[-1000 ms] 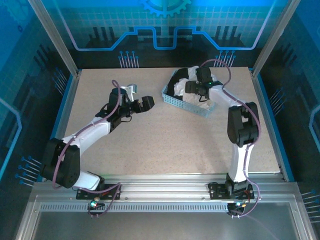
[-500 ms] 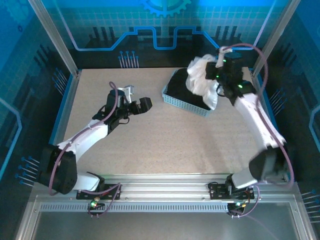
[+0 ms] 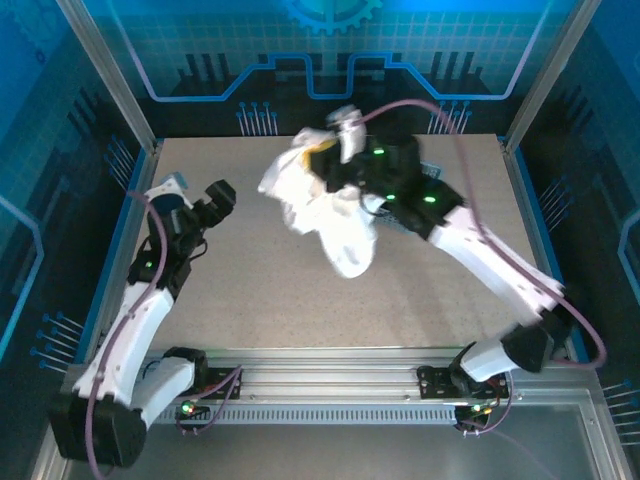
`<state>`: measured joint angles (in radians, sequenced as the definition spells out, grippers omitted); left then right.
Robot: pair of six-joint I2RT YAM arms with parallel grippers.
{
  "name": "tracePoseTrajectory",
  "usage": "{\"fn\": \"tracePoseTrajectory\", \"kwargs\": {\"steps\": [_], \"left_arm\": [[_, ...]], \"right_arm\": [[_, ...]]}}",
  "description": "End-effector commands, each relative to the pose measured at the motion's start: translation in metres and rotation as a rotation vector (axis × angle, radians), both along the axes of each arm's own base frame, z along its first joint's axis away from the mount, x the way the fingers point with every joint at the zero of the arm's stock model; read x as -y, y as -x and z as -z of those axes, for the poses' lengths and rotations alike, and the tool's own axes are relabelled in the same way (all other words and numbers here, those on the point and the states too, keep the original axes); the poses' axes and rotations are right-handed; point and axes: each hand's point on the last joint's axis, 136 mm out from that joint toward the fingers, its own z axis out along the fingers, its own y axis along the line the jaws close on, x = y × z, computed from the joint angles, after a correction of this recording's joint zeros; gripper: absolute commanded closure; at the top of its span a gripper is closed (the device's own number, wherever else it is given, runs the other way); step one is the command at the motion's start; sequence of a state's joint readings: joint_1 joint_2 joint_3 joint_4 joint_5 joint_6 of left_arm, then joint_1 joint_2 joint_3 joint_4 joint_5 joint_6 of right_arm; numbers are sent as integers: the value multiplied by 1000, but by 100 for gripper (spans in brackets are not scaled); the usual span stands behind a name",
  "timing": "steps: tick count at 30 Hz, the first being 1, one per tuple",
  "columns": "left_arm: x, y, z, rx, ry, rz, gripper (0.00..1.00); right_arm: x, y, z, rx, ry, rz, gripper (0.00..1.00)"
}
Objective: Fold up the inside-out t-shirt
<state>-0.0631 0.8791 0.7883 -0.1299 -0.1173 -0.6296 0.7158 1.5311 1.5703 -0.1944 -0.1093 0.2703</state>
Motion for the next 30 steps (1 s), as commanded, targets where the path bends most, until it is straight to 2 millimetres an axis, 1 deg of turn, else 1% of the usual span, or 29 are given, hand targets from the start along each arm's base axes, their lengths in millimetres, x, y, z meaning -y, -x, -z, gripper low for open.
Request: {"fn": "tracePoseTrajectory", "kwargs": {"steps": [1,2,3,4,5,6,7,8,9,11,13,14,17,19,22,24,27,30], "left_arm": [[-15,27,-17,49,21,-83,1],[-12,30,-22,69,31,-65,1],[-8,31,-24,80,39,-42,1],[-1,30,-24,85,46,-5,1],[6,27,-23,87,49,40,1],[17,22,-19,79,57,101,1],[28,18,-16,69,73,158,1],[42,13,-11,55,95,231,1],[54,9,-5,38,115,287,1],[83,1,7,4,135,392,1],[105,-4,17,-21,115,445,1],[116,-6,22,-33,96,469,1],[136,-12,31,-62,71,513,1],[141,-15,35,-81,71,525,1],[142,-16,40,-95,64,525,1],[141,-16,43,-98,61,517,1],[140,-16,45,-99,53,514,1],[140,-17,46,-101,46,514,1]], "right_arm": [[-38,5,90,-213,98,-98,53],[-41,3,111,-245,150,-108,39],[-39,0,130,-263,210,-102,28],[-29,-6,146,-265,283,-66,16],[-11,-15,157,-244,352,-8,7],[6,-22,163,-228,394,41,3],[28,-31,166,-206,439,98,1],[52,-40,170,-193,484,150,0],[70,-46,173,-191,514,182,0],[118,-63,187,-214,601,265,0],[148,-74,197,-252,637,300,0],[158,-78,204,-264,663,294,0],[168,-89,223,-275,795,270,1],[171,-90,238,-324,869,244,4],[185,-86,265,-390,990,227,9],[188,-80,280,-440,1025,199,15],[184,-75,297,-490,1028,153,25],[187,-85,307,-504,1047,168,45]]}}
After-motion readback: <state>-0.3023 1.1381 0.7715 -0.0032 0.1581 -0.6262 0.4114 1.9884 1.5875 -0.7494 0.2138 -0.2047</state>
